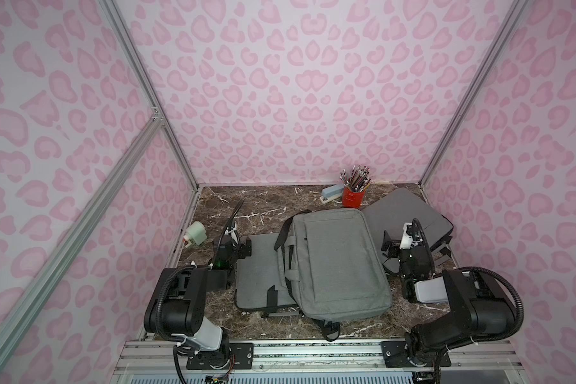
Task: Open the zippered laptop bag and take out the laptop
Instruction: Adjust the zippered laptop bag.
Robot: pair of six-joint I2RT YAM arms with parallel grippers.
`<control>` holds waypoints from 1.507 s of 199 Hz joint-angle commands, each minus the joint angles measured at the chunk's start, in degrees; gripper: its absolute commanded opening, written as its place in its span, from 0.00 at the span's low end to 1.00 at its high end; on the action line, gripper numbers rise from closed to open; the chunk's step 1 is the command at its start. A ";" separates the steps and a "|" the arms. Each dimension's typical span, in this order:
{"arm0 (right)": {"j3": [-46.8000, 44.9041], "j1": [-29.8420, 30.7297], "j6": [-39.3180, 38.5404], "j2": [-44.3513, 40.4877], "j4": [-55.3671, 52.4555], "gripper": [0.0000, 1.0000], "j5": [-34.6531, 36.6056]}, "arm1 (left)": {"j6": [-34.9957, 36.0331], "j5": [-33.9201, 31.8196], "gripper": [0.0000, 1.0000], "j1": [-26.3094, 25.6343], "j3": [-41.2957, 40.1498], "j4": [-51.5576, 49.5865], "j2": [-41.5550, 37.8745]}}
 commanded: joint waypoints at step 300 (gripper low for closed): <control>15.85 2.17 9.35 -24.01 -43.54 0.99 -9.36 | -17.01 7.34 0.99 -2.85 35.33 -64.26 -13.20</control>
